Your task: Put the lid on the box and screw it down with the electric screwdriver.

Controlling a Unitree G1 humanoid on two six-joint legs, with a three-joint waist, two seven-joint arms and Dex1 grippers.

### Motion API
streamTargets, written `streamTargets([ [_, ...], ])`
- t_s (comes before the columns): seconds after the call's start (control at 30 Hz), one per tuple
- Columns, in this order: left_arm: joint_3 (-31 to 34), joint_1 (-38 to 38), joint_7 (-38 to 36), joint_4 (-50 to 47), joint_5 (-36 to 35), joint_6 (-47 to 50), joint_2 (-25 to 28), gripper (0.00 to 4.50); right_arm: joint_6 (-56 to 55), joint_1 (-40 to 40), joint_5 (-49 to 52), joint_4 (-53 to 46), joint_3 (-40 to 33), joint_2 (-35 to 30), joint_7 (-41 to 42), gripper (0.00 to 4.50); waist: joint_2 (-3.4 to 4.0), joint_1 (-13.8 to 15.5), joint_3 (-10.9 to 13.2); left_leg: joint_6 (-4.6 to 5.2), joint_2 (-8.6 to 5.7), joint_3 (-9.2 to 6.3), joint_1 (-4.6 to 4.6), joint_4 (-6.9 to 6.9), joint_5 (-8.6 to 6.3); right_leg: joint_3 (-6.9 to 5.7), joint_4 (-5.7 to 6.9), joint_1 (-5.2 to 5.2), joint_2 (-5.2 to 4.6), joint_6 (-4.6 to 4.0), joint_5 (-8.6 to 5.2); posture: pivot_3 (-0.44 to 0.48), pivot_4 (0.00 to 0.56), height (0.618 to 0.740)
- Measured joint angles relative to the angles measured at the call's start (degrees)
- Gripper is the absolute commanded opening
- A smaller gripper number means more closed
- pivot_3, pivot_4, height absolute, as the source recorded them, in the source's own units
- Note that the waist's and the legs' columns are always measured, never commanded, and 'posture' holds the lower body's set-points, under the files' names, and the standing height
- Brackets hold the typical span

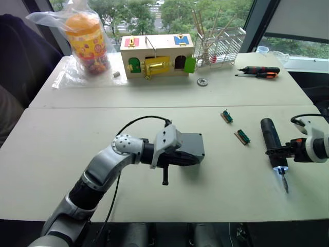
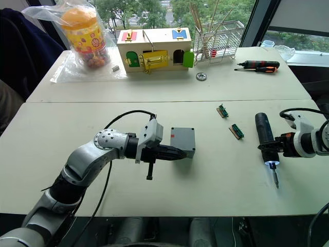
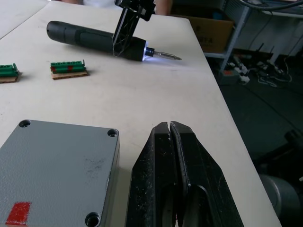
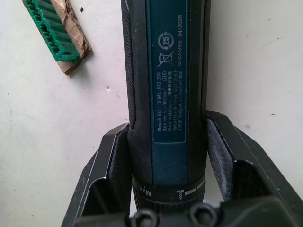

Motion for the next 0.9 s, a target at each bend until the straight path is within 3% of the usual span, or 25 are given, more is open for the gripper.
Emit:
streamTargets([
  [0.03,0.1,-0.3,0.3,0.6,0.1,0.0,-0.1,0.00,-0.4,0.0,-0.2,0.0,0.0,0.1,0.1,3.09,0.00,0.0,0.0,0.00,0.00,0.00,0.00,0.03,0.00,0.00,0.01,0.00,0.00,0.00,0.00,0.000,0.150,0.708],
  [0.13,0.7,-2.1,2.5,3.8,2.1,-1.3,-0.3,0.00,-1.9,0.0,-2.0,0.0,-0.2,0.5,0.0,4.37,-0.01,0.0,0.0,0.00,-0.02,0.01,0.01,0.04,0.00,0.00,0.02,0.01,0.01,0.01,0.01,0.000,0.150,0.708],
  [0.17,1.1,-2.6,3.1,4.9,2.5,-1.6,-0.4,0.00,-2.2,0.0,-2.3,0.0,-0.3,0.5,-0.1,4.48,-0.01,-0.1,0.0,0.00,-0.01,0.01,0.01,0.03,0.00,0.00,0.02,0.01,0.02,0.01,0.01,0.000,0.150,0.708],
  [0.47,8.9,-6.2,9.4,18.4,6.8,-7.3,-0.4,0.00,-5.6,-5.5,-3.9,-3.2,-6.1,0.6,-1.6,4.48,-0.01,-0.2,0.0,-0.03,-0.03,0.05,0.01,-0.04,0.02,-0.01,0.01,-0.04,0.08,0.01,0.01,0.000,0.150,0.708],
  [0.57,9.0,-5.4,8.2,19.0,7.8,-7.6,2.3,0.00,-8.1,-5.2,-1.6,-11.8,-9.9,0.4,1.3,4.48,-0.02,-0.1,0.0,-0.06,-0.01,0.04,0.01,-0.06,0.03,-0.01,-0.01,-0.03,0.12,0.01,0.01,0.000,0.150,0.708],
  [0.7,7.4,-1.4,4.4,18.4,9.0,-7.5,6.2,0.00,-10.5,4.4,5.3,-33.1,-12.2,1.6,7.4,4.48,-0.11,0.0,0.0,-0.09,0.03,-0.10,0.02,-0.01,0.03,-0.10,-0.02,0.06,0.12,0.02,0.01,0.000,0.150,0.708],
  [0.9,4.0,-1.3,1.5,18.5,10.4,-7.5,5.4,0.00,-12.9,15.0,6.7,-48.5,-5.3,8.9,4.6,4.48,-0.32,0.7,0.1,-0.07,-0.01,-0.23,0.01,0.19,0.03,-0.16,-0.01,0.22,0.02,0.06,0.03,0.000,0.150,0.708],
])
